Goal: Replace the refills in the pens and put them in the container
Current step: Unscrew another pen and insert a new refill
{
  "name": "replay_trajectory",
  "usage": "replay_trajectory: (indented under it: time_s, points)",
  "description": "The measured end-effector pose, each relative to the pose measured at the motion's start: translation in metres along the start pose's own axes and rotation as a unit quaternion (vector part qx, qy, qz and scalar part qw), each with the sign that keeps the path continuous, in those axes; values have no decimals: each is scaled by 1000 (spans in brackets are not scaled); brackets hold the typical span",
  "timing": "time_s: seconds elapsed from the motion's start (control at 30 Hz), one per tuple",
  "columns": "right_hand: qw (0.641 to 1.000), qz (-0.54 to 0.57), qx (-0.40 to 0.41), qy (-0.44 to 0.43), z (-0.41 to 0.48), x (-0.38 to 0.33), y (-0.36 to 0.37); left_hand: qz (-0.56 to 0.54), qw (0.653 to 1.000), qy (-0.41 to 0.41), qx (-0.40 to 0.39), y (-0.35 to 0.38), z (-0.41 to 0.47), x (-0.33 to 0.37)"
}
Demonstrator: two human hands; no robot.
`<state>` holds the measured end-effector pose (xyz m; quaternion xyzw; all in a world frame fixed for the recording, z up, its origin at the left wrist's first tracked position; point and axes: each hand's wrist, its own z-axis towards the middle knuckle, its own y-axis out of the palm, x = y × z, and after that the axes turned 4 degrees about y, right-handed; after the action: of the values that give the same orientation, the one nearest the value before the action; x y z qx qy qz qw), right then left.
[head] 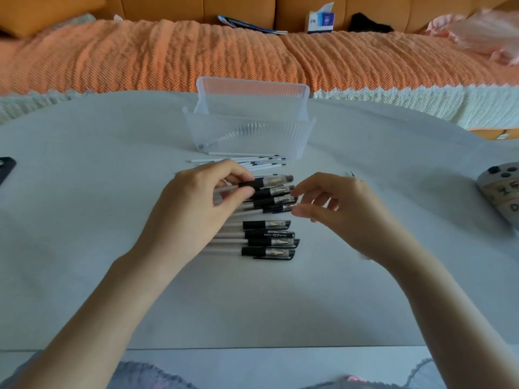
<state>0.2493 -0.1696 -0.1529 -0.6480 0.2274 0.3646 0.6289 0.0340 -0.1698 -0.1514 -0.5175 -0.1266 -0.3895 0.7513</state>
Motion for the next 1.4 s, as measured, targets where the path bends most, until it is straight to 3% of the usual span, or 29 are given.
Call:
replay_trajectory:
  time_s: [0.17,0.4,0.8,0.97,1.17,1.4]
  points:
    - [991,-125,4,-37,-2,-2,11,2,1000,-18,-5,-9,14,-7]
    - [980,-196,-24,-41,-4,-4,22,-5,1000,5,-22,-9,78,-5]
    - [981,-190,-36,-28,0,-6,19,38,991,-50,-119,21,163,-38]
    - [990,-138,-28,-7,0,-7,14,29,992,-45,-112,10,163,-42]
    - [996,-83,20,-5,-1,-8,5,-3,999,28,-33,-7,114,-7]
    - [999,-6,49,-10,-2,-13,-4,-21,988,23,-149,9,18,18]
